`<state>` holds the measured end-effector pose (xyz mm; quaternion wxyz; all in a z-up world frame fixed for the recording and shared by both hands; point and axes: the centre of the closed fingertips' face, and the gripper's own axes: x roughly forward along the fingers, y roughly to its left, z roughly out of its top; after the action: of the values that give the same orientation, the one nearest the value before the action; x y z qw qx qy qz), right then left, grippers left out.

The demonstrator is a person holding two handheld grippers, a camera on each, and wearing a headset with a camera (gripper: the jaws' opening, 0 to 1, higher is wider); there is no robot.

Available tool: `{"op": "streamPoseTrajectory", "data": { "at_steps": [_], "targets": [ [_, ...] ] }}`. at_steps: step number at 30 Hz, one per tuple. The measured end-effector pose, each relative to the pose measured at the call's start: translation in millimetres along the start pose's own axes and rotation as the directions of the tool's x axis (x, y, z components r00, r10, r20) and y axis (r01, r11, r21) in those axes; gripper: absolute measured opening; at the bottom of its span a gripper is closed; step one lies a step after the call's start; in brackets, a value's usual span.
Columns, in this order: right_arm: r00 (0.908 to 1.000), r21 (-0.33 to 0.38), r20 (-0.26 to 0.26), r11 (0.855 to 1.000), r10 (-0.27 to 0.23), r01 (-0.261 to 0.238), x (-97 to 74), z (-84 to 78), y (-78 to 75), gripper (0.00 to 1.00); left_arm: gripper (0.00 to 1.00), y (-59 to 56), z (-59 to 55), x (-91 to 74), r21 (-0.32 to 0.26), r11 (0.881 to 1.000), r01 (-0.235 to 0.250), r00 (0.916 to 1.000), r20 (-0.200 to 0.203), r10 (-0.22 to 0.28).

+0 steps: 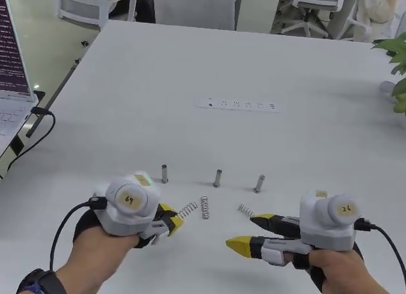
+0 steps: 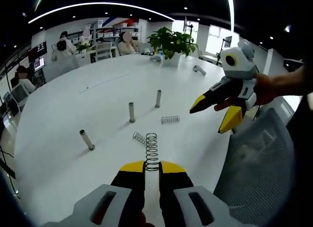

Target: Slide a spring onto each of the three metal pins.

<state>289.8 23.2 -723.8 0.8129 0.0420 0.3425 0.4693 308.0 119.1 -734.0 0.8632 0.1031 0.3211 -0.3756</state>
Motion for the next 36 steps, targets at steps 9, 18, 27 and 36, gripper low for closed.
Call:
{"op": "streamPoseTrajectory", "data": {
  "at_steps": [9, 18, 27, 36],
  "targets": [
    [0.9994, -0.013, 0.012, 0.999, 0.033, -0.033, 8.2, 10.2, 5.5, 0.51, 0.02, -19.4, 9.9, 1.2, 0.028, 0.999, 0.036, 0.9992, 0.015, -0.036],
    [0.9978, -0.002, 0.027, 0.998, 0.061, -0.061, 12.6, 15.6, 9.4, 0.46, 0.02, -40.2, 17.5, 2.9, 0.058, 0.996, 0.074, 0.9968, 0.027, -0.076],
    [0.9933, 0.024, 0.041, 0.994, 0.108, -0.109, 17.6, 15.7, 18.5, 0.39, 0.02, -57.8, 19.9, 3.1, 0.091, 0.990, 0.111, 0.9930, 0.029, -0.114],
    [0.9877, 0.063, 0.064, 0.987, 0.143, -0.147, 18.5, 16.0, 24.1, 0.29, 0.02, -64.2, 24.7, 1.4, 0.116, 0.985, 0.125, 0.9908, 0.037, -0.130]
  ]
}}
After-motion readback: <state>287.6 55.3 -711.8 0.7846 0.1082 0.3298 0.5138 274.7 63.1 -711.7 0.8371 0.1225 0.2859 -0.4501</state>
